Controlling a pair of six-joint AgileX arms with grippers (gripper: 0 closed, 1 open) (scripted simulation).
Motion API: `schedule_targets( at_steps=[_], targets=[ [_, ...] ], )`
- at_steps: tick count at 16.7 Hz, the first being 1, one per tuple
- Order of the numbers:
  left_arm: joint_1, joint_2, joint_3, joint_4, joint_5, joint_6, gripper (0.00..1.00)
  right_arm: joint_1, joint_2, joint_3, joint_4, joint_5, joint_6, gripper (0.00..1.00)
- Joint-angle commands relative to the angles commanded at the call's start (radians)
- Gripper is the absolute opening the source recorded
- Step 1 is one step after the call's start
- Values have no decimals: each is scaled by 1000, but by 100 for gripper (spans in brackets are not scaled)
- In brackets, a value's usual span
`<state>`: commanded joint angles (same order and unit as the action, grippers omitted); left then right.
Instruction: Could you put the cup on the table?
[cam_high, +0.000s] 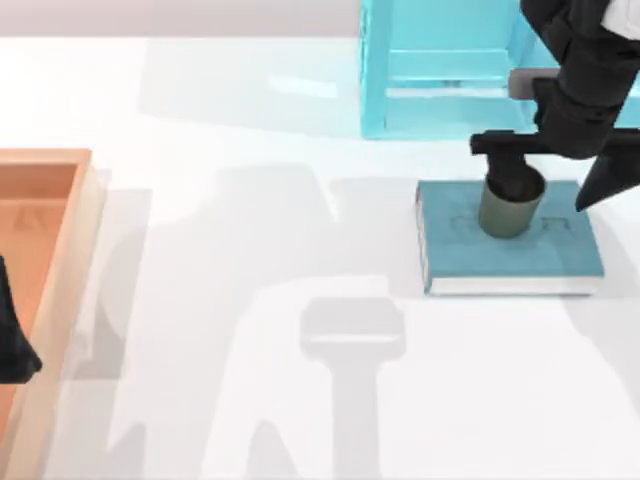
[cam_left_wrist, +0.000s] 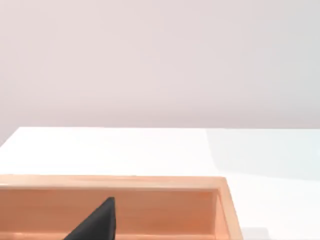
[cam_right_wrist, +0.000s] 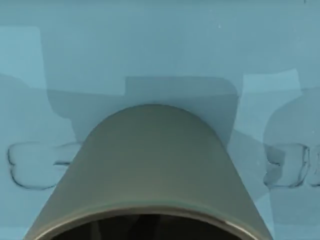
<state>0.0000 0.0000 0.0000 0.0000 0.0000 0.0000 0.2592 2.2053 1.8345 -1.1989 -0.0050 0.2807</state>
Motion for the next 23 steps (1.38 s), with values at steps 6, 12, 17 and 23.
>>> schedule_targets(
  at_steps=[6,12,17,23],
  targets=[
    [0,0,0,0,0,0,100,0,0,0,0,0,0,10],
    [0,0,0,0,0,0,100,0,0,0,0,0,0,0],
    [0,0,0,0,0,0,100,-2,2,4,-4,0,0,0],
    [0,0,0,0,0,0,100,-4,-4,169,-177,0,0,0]
  ],
)
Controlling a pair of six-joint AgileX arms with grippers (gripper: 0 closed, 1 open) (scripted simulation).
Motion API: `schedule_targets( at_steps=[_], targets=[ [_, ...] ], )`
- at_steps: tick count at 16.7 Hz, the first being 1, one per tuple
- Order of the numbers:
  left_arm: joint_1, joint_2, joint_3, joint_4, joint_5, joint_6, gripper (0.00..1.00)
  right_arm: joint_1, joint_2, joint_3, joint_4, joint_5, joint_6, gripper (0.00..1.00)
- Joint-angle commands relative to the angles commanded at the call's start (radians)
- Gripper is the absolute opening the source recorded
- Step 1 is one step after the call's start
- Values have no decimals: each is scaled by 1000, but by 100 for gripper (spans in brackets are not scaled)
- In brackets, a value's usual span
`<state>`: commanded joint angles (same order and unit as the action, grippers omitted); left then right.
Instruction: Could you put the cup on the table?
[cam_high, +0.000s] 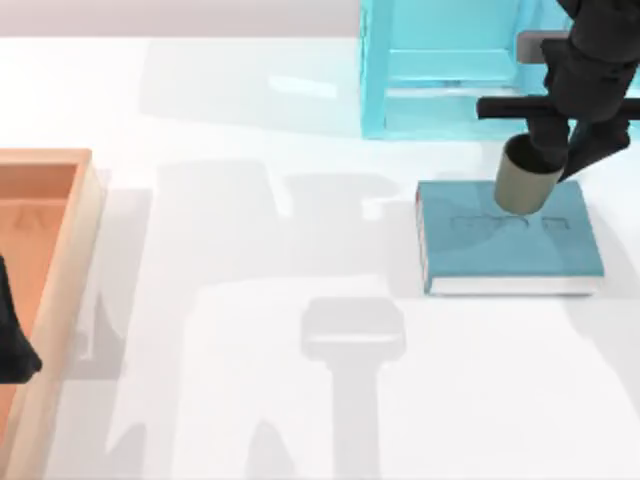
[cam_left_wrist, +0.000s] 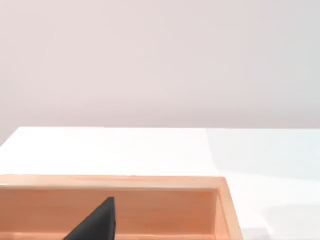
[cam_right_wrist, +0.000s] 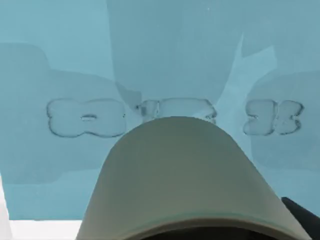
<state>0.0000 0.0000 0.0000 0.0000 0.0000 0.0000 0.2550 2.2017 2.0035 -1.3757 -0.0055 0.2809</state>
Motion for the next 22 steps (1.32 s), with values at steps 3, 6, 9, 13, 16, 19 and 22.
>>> schedule_targets(
  at_steps=[3,6,9,13,16,19,22],
  targets=[
    [0,0,0,0,0,0,100,0,-4,16,-16,0,-1,0],
    [0,0,0,0,0,0,100,2,2,15,-15,0,1,0],
    [0,0,0,0,0,0,100,35,48,84,-61,6,30,0],
    [0,0,0,0,0,0,100,117,181,323,-189,21,115,0],
    [0,0,0,0,0,0,100,192,285,582,-295,36,192,0],
    [0,0,0,0,0,0,100,263,371,779,-389,50,262,0],
    [0,0,0,0,0,0,100,308,429,881,-450,59,306,0]
  ],
)
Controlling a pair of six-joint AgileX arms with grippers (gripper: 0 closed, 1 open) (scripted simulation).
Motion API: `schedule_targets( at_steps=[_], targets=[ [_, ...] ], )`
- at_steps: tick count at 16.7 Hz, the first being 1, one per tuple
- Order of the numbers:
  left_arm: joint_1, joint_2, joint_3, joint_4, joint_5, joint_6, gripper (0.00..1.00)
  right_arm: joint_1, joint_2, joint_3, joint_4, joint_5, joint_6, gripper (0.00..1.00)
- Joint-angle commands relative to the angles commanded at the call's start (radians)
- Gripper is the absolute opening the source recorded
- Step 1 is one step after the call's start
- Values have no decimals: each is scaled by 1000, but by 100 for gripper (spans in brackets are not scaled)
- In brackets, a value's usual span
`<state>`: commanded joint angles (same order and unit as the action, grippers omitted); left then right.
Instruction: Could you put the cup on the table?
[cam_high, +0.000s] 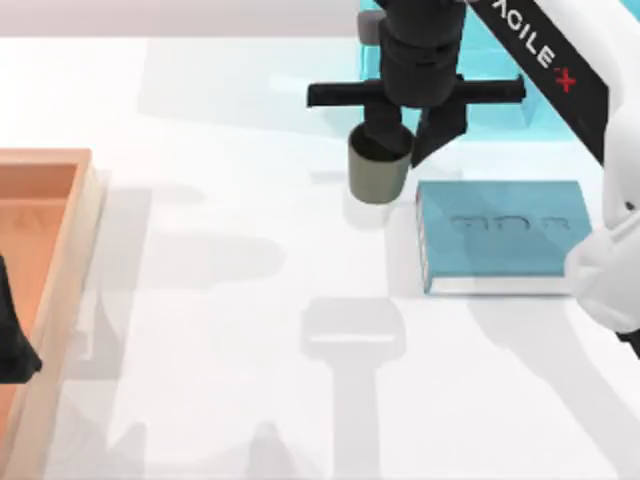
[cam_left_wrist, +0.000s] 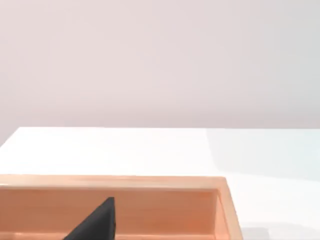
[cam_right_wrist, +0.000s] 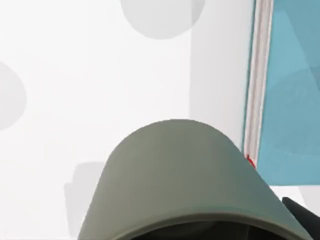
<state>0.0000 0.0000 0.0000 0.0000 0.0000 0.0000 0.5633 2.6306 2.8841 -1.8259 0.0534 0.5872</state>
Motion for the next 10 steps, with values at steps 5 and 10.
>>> schedule_targets(
  at_steps=[5,10],
  targets=[
    [0,0,0,0,0,0,100,7,74,141,7,-4,8,0],
    [0,0,0,0,0,0,100,13,177,261,-55,-1,12,0]
  ],
)
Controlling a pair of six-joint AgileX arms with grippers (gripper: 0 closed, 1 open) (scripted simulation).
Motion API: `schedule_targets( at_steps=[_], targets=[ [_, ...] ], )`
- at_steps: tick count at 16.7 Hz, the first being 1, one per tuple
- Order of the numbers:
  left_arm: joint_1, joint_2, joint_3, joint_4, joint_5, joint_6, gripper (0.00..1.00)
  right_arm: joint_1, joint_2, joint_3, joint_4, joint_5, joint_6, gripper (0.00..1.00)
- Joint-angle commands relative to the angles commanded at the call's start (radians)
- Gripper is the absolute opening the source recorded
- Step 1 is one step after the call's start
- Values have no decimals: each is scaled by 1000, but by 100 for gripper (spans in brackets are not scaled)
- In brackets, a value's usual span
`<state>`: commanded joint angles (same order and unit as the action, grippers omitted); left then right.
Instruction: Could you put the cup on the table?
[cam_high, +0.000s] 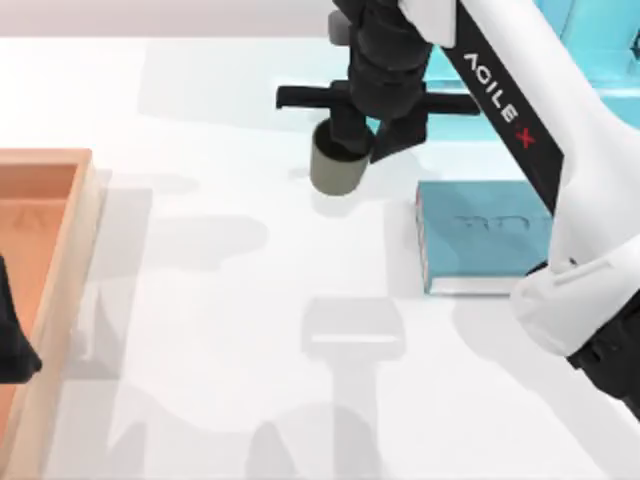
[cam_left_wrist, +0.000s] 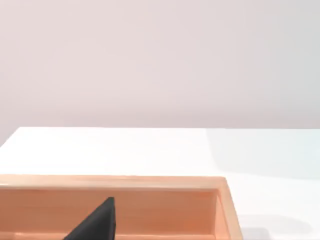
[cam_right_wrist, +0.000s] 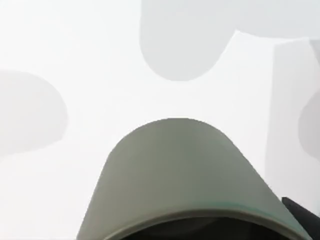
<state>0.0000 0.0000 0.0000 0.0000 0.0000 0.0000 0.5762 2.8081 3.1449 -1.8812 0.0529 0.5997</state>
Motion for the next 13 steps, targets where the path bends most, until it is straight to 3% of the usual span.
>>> schedule_targets(
  at_steps=[6,12,13],
  targets=[
    [0,0,0,0,0,0,100,6,211,316,-123,7,9,0],
    [0,0,0,0,0,0,100,7,247,354,-144,8,10,0],
    [0,0,0,0,0,0,100,7,247,354,-144,8,10,8]
  ],
)
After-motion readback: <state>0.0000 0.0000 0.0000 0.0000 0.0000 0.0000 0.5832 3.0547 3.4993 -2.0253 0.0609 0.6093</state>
